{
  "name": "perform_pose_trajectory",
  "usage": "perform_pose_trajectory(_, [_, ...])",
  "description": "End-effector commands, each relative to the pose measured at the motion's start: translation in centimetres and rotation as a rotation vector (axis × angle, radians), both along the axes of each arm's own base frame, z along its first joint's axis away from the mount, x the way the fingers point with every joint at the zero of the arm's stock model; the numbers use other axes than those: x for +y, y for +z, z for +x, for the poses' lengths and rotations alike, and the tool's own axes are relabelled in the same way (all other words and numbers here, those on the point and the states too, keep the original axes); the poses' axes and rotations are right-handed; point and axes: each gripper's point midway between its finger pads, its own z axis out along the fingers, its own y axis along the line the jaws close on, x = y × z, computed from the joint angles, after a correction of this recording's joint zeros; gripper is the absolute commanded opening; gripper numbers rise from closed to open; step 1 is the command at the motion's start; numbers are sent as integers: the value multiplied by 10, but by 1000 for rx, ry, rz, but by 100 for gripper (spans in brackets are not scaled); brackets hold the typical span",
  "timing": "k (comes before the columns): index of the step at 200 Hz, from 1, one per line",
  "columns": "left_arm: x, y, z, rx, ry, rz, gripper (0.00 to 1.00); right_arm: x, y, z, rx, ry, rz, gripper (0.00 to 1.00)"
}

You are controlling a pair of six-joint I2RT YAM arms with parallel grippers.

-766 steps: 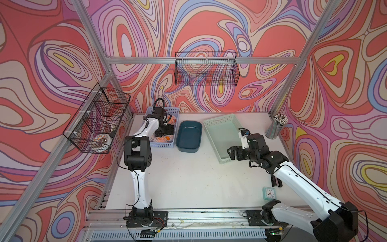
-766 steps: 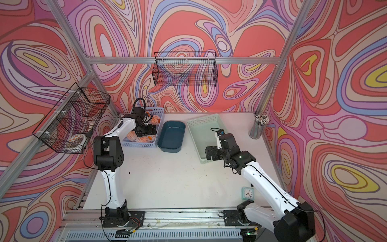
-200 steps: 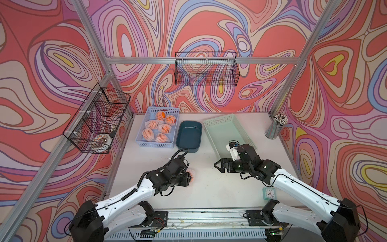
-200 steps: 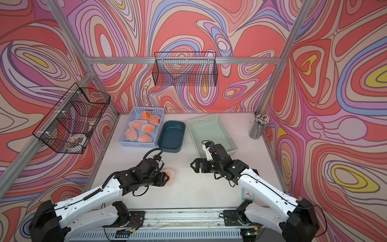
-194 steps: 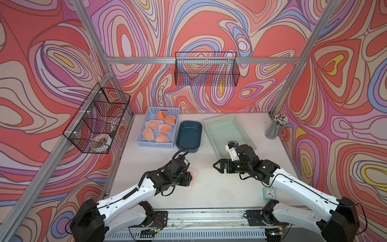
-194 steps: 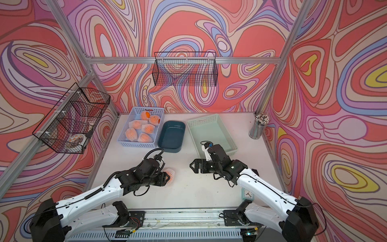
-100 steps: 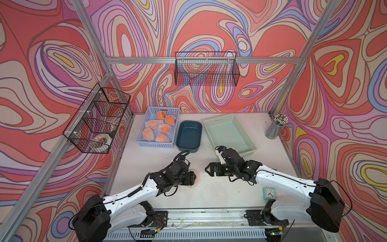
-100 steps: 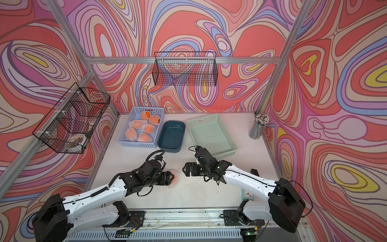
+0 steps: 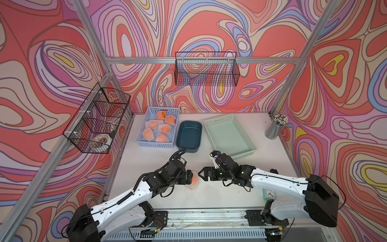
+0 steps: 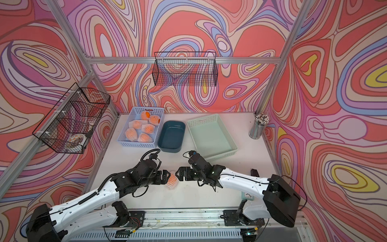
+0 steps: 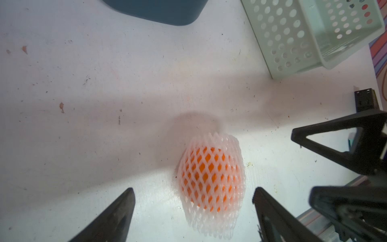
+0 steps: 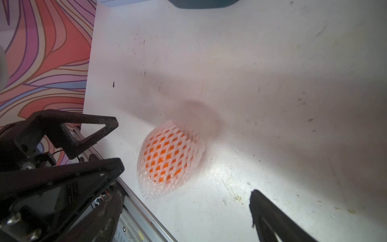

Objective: Remove foam nets from oranges
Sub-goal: Place the orange at the center of the board, then remove the foam net from the orange.

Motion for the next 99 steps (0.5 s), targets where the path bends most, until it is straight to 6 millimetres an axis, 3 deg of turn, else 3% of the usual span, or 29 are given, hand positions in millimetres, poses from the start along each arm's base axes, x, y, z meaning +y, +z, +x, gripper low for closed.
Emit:
perform_pose_trajectory(1, [-5,1,0,21,-14,-78,88,16,-8,0,22,-17,54,95])
perform_pose_trajectory(30, [-9,3,9,30,-16,-166,84,28,-20,4,42,-28,73,91])
perform_pose_trajectory(33, [-5,-10,5,56,-14,-154,84,28,-20,5,41,-33,74,91])
perform_pose_trajectory(39, [-4,-15,4,73,-12,-158,83,29,-23,6,44,-39,72,91])
perform_pose_trajectory(99, [-16,-23,11,84,-38,-203,73,38,-39,13,71,-76,86,85])
